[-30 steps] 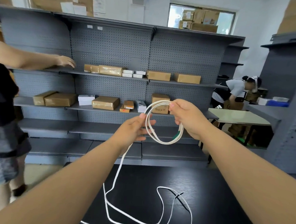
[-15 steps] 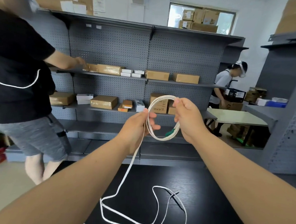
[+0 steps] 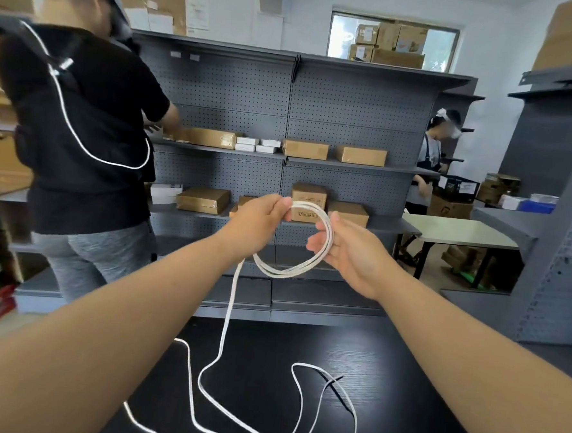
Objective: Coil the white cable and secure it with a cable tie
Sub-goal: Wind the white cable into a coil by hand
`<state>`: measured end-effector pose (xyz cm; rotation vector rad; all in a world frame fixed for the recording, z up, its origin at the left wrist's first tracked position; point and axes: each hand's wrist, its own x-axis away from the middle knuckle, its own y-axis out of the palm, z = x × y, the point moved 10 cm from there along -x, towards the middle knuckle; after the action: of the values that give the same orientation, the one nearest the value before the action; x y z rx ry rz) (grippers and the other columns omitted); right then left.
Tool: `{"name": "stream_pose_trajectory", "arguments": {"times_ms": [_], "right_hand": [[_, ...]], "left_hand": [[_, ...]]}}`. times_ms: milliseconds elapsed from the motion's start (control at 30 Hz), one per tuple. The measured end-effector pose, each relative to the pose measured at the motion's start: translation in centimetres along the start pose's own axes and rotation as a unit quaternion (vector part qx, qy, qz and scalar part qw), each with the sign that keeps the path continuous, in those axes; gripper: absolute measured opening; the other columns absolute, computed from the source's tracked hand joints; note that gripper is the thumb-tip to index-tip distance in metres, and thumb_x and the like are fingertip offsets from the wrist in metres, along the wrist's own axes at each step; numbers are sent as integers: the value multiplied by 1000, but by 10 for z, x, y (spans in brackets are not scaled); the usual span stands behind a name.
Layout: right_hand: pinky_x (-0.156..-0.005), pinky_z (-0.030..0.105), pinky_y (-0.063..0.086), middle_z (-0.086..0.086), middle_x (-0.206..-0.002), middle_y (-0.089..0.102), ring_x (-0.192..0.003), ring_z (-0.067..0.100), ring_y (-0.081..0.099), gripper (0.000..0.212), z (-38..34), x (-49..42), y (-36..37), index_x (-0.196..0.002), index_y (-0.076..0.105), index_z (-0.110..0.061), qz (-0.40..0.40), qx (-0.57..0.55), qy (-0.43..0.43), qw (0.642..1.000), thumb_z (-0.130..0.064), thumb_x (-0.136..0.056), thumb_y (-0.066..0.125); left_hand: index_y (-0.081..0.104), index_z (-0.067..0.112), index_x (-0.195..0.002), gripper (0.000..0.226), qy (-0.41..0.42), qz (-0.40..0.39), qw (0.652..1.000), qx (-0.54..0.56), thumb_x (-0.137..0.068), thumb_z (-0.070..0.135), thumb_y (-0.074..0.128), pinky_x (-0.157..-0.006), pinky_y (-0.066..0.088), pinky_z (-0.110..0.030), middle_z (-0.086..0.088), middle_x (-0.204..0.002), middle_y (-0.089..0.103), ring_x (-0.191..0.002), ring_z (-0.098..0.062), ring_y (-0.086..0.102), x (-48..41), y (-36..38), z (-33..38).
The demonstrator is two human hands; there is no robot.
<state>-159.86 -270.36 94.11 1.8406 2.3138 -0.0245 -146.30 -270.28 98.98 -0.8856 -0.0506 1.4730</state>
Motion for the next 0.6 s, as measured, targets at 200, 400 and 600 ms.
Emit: {"name": "stream_pose_trajectory", "arguments": {"times_ms": [200,400,600], "right_hand": [[-76,30,44,0,-71,48,-65,13,46,33,-22,-3,12,-91,60,-14,-29,266,-29,963,-32,-100,34],[-56,19,36,-2,-68,40,-62,10,40,29,-44,3,20,-89,54,-13,6,416,-113,902,-29,-100,32],[-61,23,37,-6,-66,42,-61,13,41,29,-52,0,2,-87,54,-12,74,335,-156,926,-29,-100,33]], "left_hand": [[52,21,-76,34,24,-71,993,-86,-100,35,33,-53,32,-27,3,-57,39,-52,-13,36,1,12,7],[58,20,-83,35,-20,-75,997,19,-99,38,33,-65,40,-23,0,-73,47,-60,-13,48,4,18,-12],[61,15,-85,37,-94,-93,963,236,-100,35,34,-72,46,-27,3,-67,58,-61,-12,57,15,28,-41]]}}
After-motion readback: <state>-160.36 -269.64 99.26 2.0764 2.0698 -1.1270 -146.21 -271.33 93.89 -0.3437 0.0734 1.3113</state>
